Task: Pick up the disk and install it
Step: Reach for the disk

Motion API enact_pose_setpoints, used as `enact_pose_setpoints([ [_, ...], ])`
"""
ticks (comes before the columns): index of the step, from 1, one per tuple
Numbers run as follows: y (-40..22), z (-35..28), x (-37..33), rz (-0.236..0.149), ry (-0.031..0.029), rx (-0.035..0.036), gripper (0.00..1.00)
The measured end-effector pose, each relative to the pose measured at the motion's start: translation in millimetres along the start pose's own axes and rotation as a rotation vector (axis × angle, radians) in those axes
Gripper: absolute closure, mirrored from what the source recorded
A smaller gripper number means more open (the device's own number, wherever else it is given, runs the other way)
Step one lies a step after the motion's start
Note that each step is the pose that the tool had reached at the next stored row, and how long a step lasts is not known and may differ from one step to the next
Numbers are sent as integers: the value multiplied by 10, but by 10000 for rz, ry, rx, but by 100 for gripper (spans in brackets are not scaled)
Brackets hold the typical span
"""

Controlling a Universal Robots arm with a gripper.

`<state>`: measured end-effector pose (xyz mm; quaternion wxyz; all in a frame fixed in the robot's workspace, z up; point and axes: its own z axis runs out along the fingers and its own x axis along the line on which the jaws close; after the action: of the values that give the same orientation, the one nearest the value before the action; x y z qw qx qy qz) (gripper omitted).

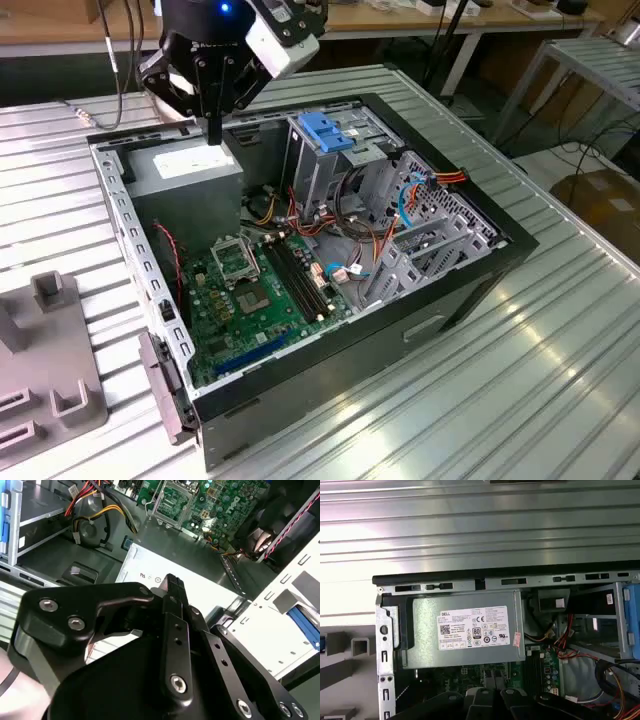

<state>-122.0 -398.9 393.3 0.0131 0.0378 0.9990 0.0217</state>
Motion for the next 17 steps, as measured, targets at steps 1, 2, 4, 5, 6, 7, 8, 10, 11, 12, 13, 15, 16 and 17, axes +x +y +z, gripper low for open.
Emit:
enact_pose_setpoints([
  [1,0,0,30,0,-1,-1,90],
  [2,2,-2,77,0,0,0,90],
  [4,9,-3,159,1,-1,0,90],
  [5,16,-4,210,-1,0,0,90],
  [6,25,-5,246,0,0,0,90],
  [7,34,-6,296,1,0,1,90],
  [8,40,-6,330,-1,0,1,90],
  [10,47,-7,375,0,0,0,90],
  [11,50,-8,397,1,0,0,90],
  [12,53,-8,418,1,0,1,90],
  [13,56,-9,449,1,0,0,90],
  [15,63,-9,502,0,0,0,90],
  [16,66,-10,527,1,0,0,90],
  [17,70,-11,558,2,0,0,90],
])
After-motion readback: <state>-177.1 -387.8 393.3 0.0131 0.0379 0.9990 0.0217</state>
